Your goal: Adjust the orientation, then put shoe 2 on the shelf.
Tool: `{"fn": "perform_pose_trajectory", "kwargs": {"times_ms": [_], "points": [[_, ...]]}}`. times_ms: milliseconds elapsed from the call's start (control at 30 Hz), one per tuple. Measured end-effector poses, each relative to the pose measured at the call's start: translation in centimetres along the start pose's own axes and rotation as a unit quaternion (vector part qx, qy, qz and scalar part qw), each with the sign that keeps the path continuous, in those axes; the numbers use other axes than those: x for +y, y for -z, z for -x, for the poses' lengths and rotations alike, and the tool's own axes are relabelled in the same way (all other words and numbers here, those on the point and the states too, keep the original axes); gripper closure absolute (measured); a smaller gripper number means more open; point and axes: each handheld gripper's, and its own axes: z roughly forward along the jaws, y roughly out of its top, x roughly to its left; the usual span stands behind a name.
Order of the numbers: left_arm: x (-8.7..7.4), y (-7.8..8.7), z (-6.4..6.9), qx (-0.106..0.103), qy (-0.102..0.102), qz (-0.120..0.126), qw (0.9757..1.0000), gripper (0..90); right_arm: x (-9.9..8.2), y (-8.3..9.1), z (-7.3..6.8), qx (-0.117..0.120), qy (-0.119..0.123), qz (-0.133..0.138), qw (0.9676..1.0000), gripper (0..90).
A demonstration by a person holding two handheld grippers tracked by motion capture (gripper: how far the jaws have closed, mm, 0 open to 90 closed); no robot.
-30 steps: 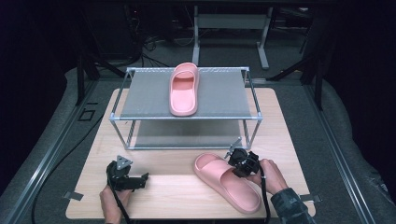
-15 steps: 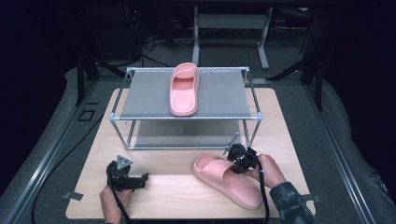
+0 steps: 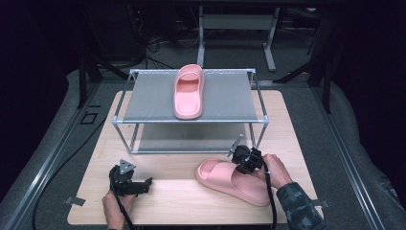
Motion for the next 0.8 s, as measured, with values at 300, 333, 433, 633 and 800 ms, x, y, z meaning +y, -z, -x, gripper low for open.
{"fn": "perform_pose_trajectory", "kwargs": {"times_ms": [300, 333, 433, 633, 800], "points": [[0.0, 0.0, 0.0, 0.0, 0.0, 0.0, 1.0, 0.0, 0.3, 1.5, 0.4, -0.002, 0.01, 0.015, 0.9998, 83.2], [0.0, 0.0, 0.0, 0.0, 0.0, 0.0, 1.0, 0.0, 0.3, 1.5, 0.4, -0.002, 0.01, 0.015, 0.9998, 83.2], [0.0, 0.0, 0.0, 0.0, 0.0, 0.0, 1.0, 0.0, 0.4, 2.0, 0.4, -0.001, 0.013, 0.017, 0.9998, 83.2], [0.0, 0.0, 0.0, 0.0, 0.001, 0.0, 1.0, 0.0, 0.7, 3.0, 0.4, -0.008, 0.026, 0.016, 0.9995, 83.2], [0.0, 0.0, 0.0, 0.0, 0.001, 0.0, 1.0, 0.0, 0.9, 3.8, 0.4, -0.004, 0.025, 0.018, 0.9995, 83.2]]}}
